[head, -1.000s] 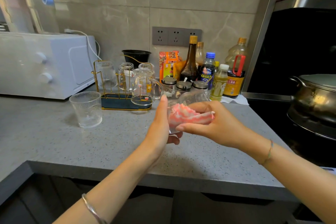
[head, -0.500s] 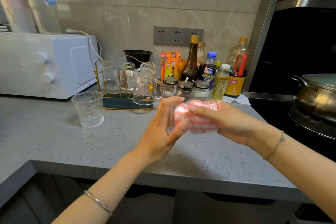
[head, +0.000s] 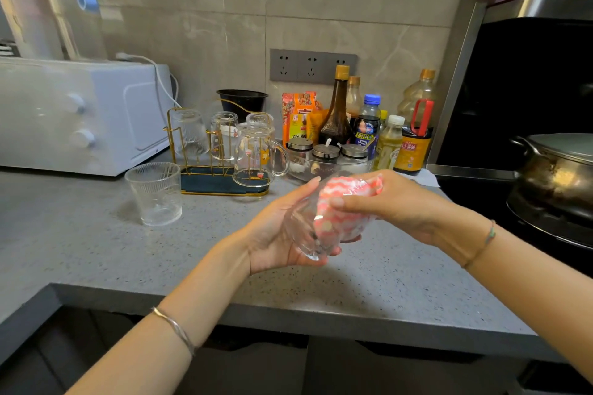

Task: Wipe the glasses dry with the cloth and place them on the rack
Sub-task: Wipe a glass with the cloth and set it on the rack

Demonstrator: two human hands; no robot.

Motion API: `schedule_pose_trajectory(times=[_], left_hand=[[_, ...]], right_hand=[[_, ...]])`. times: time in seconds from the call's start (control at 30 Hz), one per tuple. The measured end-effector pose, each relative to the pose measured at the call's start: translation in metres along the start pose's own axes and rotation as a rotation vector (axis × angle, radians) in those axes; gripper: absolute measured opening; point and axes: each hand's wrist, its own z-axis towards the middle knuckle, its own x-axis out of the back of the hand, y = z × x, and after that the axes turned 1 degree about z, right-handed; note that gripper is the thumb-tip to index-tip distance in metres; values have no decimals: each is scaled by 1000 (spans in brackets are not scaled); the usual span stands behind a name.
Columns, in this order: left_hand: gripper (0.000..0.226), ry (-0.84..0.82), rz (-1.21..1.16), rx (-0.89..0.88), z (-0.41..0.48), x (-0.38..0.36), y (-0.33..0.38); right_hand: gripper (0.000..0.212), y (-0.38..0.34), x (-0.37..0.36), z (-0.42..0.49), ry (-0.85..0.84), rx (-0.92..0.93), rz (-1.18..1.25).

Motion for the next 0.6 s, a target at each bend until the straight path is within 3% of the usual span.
schedule_pose_trajectory(times=[0.13,0.23,0.33,0.43,0.5,0.6], left_hand=[[50,54,-46,-29,-8,1,3],[64,55,-104,-46,-12,2,5],[67,136,-163,-73,-10,-1,4],[58,189,-248,-106,-6,-4,1],[51,175,-266,-153,-4,-4,2],[50,144,-261,-204,-4,-4,4]], right_hand=[[33,2,3,3,42,-31,365],[21,6,8,3,208,-24,556],[29,6,3,4,327,161,507],[26,4,-16,0,428,363,239],[23,4,-32,-2,346,451,106],[39,9,-43,0,218,506,106]])
